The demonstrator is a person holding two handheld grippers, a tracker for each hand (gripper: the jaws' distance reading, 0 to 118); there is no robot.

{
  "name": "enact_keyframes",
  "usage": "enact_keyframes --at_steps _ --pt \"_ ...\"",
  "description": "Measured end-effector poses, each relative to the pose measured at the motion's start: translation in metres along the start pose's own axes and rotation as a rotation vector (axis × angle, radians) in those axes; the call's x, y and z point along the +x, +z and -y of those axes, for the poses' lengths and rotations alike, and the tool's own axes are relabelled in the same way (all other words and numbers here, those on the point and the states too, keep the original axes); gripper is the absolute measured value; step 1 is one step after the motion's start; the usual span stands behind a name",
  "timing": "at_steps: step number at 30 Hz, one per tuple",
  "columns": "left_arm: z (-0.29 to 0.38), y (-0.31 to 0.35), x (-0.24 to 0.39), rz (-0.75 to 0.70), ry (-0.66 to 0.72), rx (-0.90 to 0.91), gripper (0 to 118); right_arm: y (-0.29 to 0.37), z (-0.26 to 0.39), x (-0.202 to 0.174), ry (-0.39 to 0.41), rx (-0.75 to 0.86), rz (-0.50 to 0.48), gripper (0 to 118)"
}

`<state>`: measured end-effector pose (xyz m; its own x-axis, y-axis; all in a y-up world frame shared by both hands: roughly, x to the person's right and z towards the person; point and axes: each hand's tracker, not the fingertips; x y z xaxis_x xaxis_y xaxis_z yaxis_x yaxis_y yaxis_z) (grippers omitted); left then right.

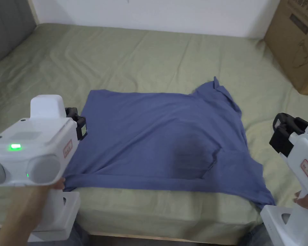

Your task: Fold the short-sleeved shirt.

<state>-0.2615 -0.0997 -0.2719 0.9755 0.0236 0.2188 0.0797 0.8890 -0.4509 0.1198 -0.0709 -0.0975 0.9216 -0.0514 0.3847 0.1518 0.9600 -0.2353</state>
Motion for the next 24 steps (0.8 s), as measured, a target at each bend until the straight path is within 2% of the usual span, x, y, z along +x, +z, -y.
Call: enact_keyframes --at_steps 1,2,3,4,5,7,13,15,17,19,21,23,24 --pt "-0.001 -0.005 -0.008 0.011 0.019 -0.034 42 -0.002 0.001 0.0 0.003 -0.008 0.001 0" --pt "-0.003 -0.012 -0.015 0.025 0.038 -0.084 74 -0.004 0.002 0.001 0.009 -0.014 0.002 0" --pt "-0.002 -0.019 -0.023 0.034 0.045 -0.142 94 -0.005 0.003 0.001 0.014 -0.022 0.005 0" --pt "-0.001 -0.024 -0.029 0.035 0.049 -0.18 110 -0.007 0.004 0.002 0.015 -0.029 0.006 0" --pt "0.002 -0.031 -0.035 0.022 0.038 -0.232 118 -0.009 0.005 0.002 0.014 -0.038 0.008 0" --pt "0.01 -0.041 -0.041 -0.005 0.001 -0.29 118 -0.013 0.007 0.003 0.011 -0.052 0.014 0" --pt "0.055 -0.085 -0.049 -0.044 -0.067 -0.649 118 -0.025 0.015 0.007 0.016 -0.091 0.027 0" --pt "0.066 -0.088 -0.048 -0.033 -0.065 -0.688 113 -0.028 0.017 0.008 0.019 -0.106 0.033 0" --pt "0.073 -0.095 -0.046 -0.025 -0.062 -0.701 99 -0.031 0.02 0.01 0.016 -0.121 0.035 0" --pt "0.076 -0.098 -0.045 -0.022 -0.068 -0.741 96 -0.034 0.021 0.01 0.016 -0.132 0.04 0" --pt "0.082 -0.105 -0.043 -0.048 -0.062 -0.779 66 -0.035 0.022 0.01 0.01 -0.136 0.039 0" --pt "0.086 -0.106 -0.045 -0.01 -0.019 -0.805 17 -0.036 0.023 0.01 0.002 -0.139 0.036 0" --pt "0.089 -0.106 -0.045 0.024 0.018 -0.805 6 -0.037 0.024 0.009 0.005 -0.14 0.04 0"
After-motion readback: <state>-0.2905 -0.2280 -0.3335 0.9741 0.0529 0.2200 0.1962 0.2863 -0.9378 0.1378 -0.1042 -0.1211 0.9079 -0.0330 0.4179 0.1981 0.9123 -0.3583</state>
